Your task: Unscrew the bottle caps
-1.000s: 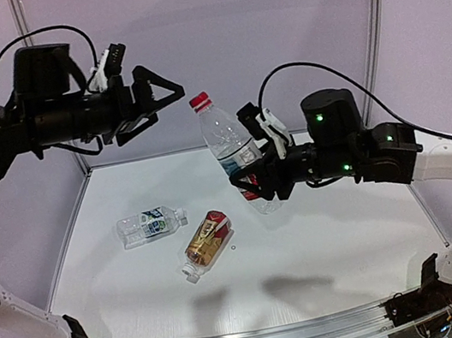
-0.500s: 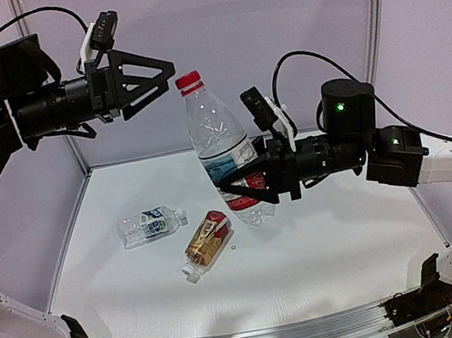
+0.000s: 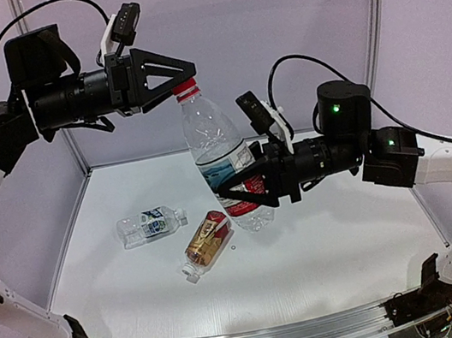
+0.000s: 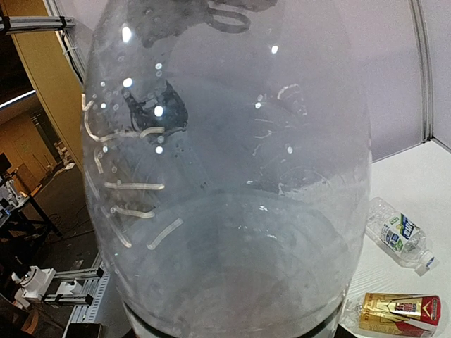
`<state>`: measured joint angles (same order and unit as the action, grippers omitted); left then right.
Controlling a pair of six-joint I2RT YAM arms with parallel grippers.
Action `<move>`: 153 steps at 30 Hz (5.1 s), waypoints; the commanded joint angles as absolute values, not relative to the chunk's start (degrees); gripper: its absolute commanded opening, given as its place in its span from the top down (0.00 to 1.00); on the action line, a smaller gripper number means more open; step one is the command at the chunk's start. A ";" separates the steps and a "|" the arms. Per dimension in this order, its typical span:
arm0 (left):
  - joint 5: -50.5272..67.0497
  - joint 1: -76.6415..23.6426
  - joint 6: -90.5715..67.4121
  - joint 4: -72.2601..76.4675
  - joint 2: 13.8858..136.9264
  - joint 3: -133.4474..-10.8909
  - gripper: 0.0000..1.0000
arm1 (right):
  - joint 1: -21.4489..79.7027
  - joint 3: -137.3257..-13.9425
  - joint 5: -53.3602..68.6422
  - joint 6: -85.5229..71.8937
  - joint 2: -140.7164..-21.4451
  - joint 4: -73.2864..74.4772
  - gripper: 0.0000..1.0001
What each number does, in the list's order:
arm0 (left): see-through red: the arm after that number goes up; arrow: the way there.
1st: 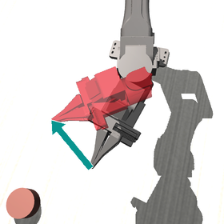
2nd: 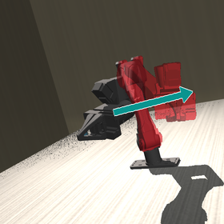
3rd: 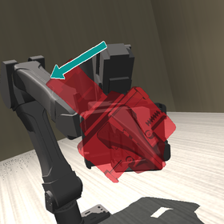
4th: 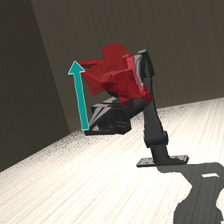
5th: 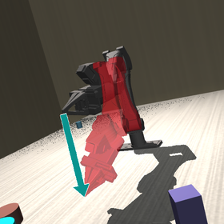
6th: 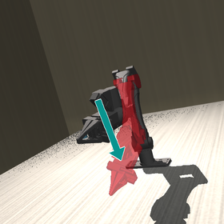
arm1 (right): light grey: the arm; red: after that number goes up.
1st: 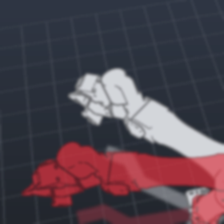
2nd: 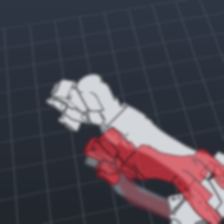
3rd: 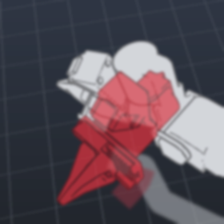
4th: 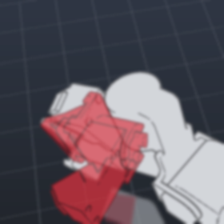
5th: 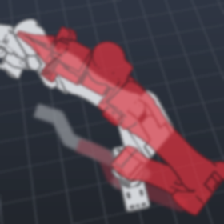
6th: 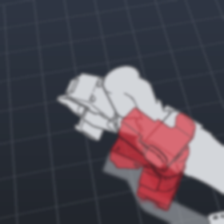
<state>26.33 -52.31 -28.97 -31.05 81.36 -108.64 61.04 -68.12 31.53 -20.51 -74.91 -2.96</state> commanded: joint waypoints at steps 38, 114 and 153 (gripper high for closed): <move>-10.49 -54.35 -53.00 -56.50 88.79 -113.02 0.70 | 61.08 -87.27 -12.96 -12.74 -90.85 22.52 0.51; -4.17 -45.23 -59.92 -62.04 88.22 -111.44 0.72 | 62.66 -96.93 -15.87 -9.67 -98.23 39.02 0.47; -22.17 -42.57 -44.75 -29.00 67.80 -43.62 0.58 | 62.66 -71.99 -12.79 -14.78 -76.04 23.64 0.47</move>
